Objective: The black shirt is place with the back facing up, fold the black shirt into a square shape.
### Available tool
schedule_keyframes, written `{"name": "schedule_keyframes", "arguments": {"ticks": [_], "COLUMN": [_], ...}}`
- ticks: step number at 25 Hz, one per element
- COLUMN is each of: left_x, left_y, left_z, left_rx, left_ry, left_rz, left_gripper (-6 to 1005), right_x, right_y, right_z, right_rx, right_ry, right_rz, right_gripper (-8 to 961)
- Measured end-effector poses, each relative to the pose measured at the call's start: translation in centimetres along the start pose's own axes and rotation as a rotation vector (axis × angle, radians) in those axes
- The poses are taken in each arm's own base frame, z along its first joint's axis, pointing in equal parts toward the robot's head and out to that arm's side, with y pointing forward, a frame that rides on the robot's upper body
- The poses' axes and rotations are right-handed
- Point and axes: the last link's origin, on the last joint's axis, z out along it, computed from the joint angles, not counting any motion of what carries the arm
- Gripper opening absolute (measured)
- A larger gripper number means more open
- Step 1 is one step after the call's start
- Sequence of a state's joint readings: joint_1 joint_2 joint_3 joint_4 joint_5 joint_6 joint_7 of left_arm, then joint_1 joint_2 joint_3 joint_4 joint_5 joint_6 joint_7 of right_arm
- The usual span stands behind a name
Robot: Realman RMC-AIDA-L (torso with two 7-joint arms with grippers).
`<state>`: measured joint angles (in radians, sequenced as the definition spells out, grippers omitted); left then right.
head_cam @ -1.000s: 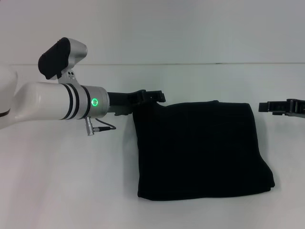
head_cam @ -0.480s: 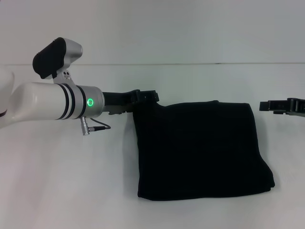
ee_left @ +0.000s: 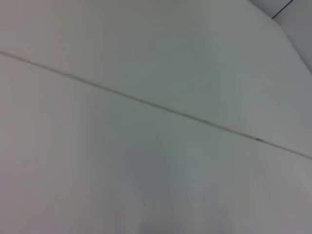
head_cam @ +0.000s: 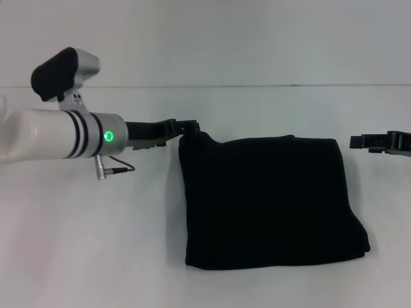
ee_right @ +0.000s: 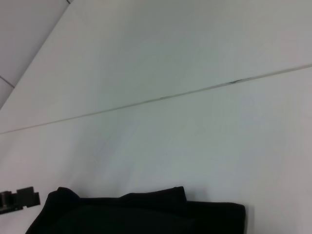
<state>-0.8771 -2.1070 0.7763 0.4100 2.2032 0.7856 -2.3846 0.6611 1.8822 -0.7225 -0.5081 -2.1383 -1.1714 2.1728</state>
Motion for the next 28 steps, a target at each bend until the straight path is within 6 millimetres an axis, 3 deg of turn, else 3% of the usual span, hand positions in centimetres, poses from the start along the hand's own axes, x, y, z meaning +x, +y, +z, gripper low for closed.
{"name": "schedule_keyframes", "arguments": {"ticks": [6,28], "left_x": [0.4,-0.9], "left_y": [-0.1,2.4], "left_z": [-0.7,0.7], "left_rx": [-0.025,-0.074], "left_ry": [-0.021,-0.098], "left_rz": [0.015,0.041], "left_gripper": [969,967], "right_x": [0.0,-0.2], "right_y": [-0.1,0.2], "right_z": [-0.1,0.1], "right_rx": [0.001,-0.004], "right_ry": [0.001,0.001], "right_rz": [0.003,-0.002], "right_gripper": [653,653]}}
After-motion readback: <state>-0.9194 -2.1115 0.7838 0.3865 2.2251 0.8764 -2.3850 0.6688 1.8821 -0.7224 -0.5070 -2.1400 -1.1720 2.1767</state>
